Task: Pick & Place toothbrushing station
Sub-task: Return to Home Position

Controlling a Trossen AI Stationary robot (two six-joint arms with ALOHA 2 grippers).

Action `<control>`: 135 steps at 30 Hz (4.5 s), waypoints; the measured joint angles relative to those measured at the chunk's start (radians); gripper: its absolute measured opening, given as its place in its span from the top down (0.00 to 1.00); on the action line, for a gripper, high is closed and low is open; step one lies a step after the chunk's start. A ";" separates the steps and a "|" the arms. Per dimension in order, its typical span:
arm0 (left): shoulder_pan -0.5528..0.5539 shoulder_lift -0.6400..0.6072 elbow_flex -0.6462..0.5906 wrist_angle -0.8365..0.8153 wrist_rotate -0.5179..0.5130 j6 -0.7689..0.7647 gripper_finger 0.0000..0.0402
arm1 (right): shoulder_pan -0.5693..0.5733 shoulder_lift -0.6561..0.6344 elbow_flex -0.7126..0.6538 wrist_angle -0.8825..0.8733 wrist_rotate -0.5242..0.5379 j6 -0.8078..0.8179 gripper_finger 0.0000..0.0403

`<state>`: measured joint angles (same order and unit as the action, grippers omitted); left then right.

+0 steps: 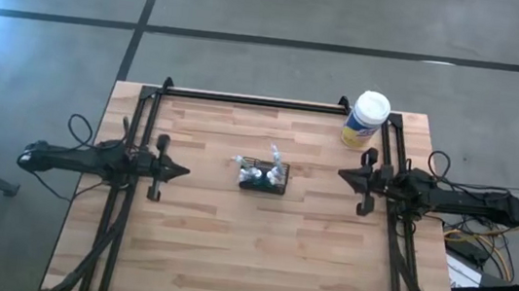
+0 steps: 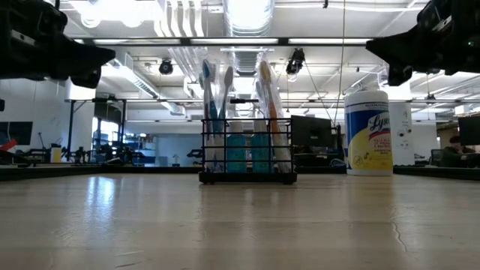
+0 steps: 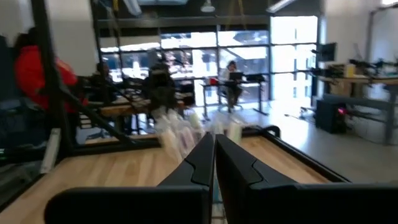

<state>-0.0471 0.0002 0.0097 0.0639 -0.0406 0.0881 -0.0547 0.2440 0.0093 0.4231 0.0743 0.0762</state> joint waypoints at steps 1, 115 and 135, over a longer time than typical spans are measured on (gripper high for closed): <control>0.000 0.000 0.000 -0.007 0.005 -0.004 1.00 | -0.002 -0.016 0.000 -0.021 0.012 0.000 0.97; 0.000 0.001 0.001 -0.039 -0.001 -0.141 0.95 | -0.005 -0.242 0.000 -0.320 0.032 0.044 0.97; 0.000 0.001 0.001 -0.039 -0.001 -0.141 0.95 | -0.005 -0.242 0.000 -0.319 0.032 0.044 0.97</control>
<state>-0.0471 0.0008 0.0109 0.0250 -0.0418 -0.0528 -0.0597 0.0025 0.0097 0.1037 0.1062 0.1204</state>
